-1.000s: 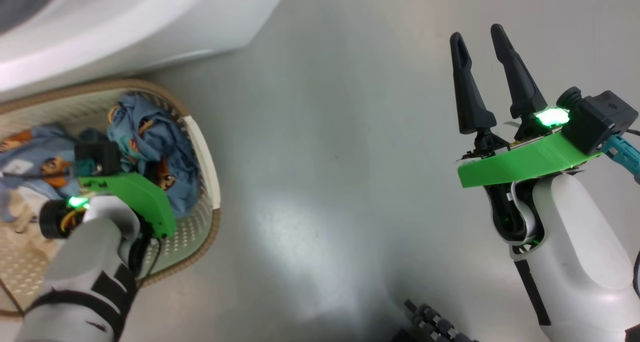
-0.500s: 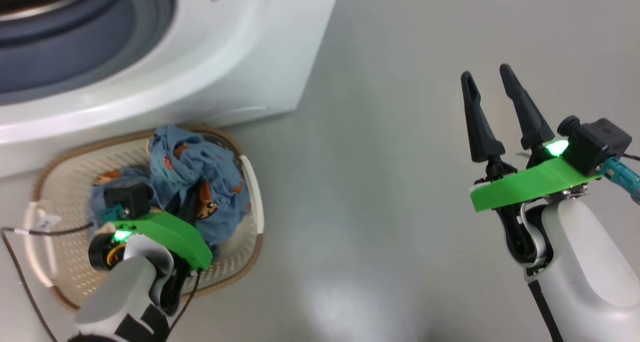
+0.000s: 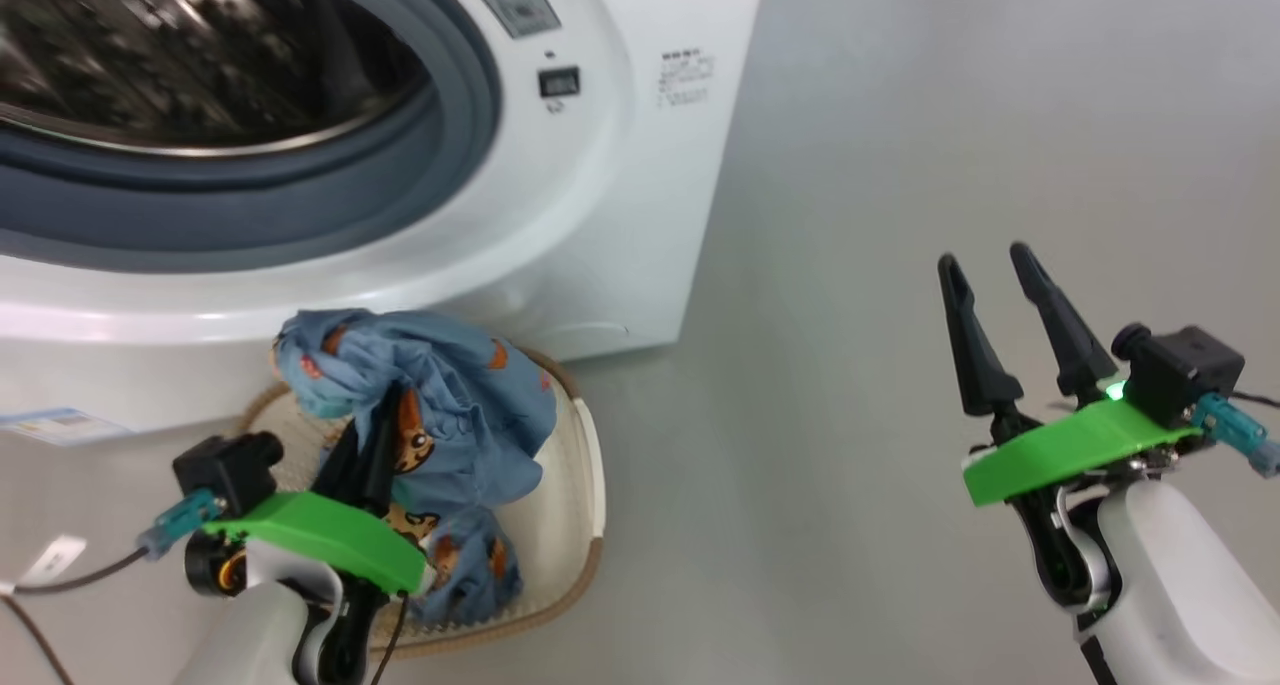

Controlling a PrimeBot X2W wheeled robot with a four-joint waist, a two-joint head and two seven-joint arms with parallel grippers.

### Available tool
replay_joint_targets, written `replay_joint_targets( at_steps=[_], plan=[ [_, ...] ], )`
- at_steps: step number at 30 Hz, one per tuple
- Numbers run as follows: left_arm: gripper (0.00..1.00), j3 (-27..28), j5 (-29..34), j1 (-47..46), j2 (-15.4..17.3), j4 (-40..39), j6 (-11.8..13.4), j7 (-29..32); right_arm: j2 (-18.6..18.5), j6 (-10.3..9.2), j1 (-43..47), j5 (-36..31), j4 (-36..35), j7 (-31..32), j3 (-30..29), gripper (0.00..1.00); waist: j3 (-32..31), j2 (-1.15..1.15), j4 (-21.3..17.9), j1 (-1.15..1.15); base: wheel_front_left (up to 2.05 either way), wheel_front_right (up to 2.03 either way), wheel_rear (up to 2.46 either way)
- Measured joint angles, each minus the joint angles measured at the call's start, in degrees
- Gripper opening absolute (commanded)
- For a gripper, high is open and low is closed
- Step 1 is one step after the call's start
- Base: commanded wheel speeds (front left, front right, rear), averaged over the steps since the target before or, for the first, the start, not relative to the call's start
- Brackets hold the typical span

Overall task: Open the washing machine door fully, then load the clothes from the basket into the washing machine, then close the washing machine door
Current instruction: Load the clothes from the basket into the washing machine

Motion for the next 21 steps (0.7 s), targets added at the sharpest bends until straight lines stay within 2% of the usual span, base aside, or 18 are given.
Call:
replay_joint_targets(
  at_steps=[9,17,21],
  plan=[
    [0.0,8.7,6.0,8.3,-1.3,-10.8,0.4,0.0,-0.9,0.0,3.8,1.0,1.4,0.0,0.2,1.0,-7.6,0.0,2.8,0.0,0.0,0.0,0.0],
    [0.0,14.3,9.7,13.9,-2.4,-19.7,2.9,0.0,-1.6,0.0,5.7,1.9,1.5,0.0,0.2,1.0,-12.5,0.0,4.5,0.0,0.0,0.0,0.0],
    [0.0,15.4,11.1,16.7,-3.2,-23.4,3.8,0.0,-1.7,0.0,5.9,1.9,1.4,0.0,0.2,1.0,-14.1,0.0,4.9,0.0,0.0,0.0,0.0]
  ],
)
